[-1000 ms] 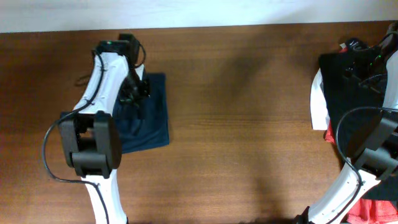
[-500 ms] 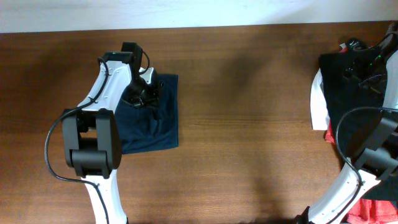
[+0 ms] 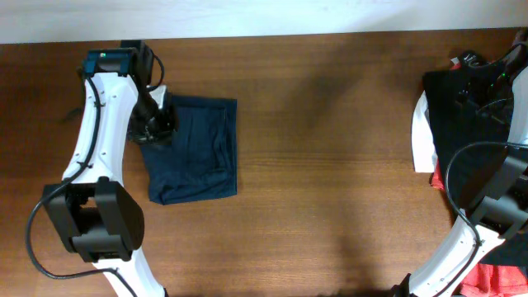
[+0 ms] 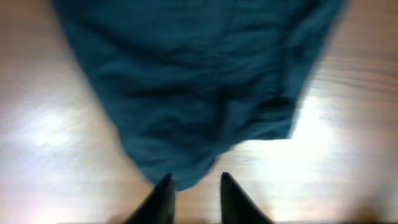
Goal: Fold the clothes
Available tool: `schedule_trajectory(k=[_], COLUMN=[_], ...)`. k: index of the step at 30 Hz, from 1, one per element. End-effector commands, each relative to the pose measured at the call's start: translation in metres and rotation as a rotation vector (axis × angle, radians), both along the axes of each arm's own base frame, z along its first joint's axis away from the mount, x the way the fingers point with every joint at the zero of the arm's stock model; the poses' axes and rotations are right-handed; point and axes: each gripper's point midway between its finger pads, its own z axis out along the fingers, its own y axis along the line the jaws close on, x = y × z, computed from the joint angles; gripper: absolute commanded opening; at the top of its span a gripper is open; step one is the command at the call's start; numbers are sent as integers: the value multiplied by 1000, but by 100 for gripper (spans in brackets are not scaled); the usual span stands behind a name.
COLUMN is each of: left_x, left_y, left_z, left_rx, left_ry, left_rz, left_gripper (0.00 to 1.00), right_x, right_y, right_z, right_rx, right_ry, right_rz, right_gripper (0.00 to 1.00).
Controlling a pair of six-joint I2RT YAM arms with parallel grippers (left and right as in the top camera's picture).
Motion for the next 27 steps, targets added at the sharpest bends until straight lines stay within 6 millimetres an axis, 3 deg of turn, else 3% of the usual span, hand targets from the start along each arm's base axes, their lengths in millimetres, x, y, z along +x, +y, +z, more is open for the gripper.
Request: schedule_trajectory(k=[1, 4, 7, 8, 9, 10, 11, 12, 13, 14, 16, 21, 23, 27], left_x=[-18, -33, -37, -37, -35, -33, -38, -45, -66, -79, -93, -100, -85, -40], left_y=[62, 59, 18, 15, 15, 17, 17, 19, 2, -3, -7, -6, -2, -2], left_z=[7, 15, 8, -1, -11, -23, -45, -64, -112, -137, -158, -153, -128, -56], left_rx=[373, 370, 335, 349, 350, 345, 291, 276, 165, 131, 107, 112, 137, 126], left_ry=[54, 93, 103, 104, 101, 94, 121, 144, 191, 205, 216, 246, 212, -14], left_rz=[211, 217, 88, 69, 69, 81, 113, 122, 103, 106, 111, 108, 104, 116], left_gripper=[48, 86, 87, 87, 77, 48, 11, 11, 0, 1, 1, 0, 0, 1], right_x=[1, 1, 1, 1, 1, 1, 1, 1, 1, 1, 1, 1, 1, 1], right_y=[-2, -2, -2, -2, -2, -2, -2, -2, -2, -2, -2, -2, -2, -2], right_z=[12, 12, 12, 12, 12, 12, 12, 12, 12, 12, 12, 12, 12, 12], right_rx=[-18, -18, -18, -18, -18, -18, -18, -18, -18, -19, -18, -19, -18, -18], right_ry=[-24, -24, -24, -24, -24, -24, -24, -24, -24, -23, -24, -23, -24, -24], right_rz=[1, 1, 1, 1, 1, 1, 1, 1, 1, 1, 1, 1, 1, 1], right_gripper=[99, 99, 99, 99, 99, 99, 99, 99, 99, 99, 98, 99, 99, 99])
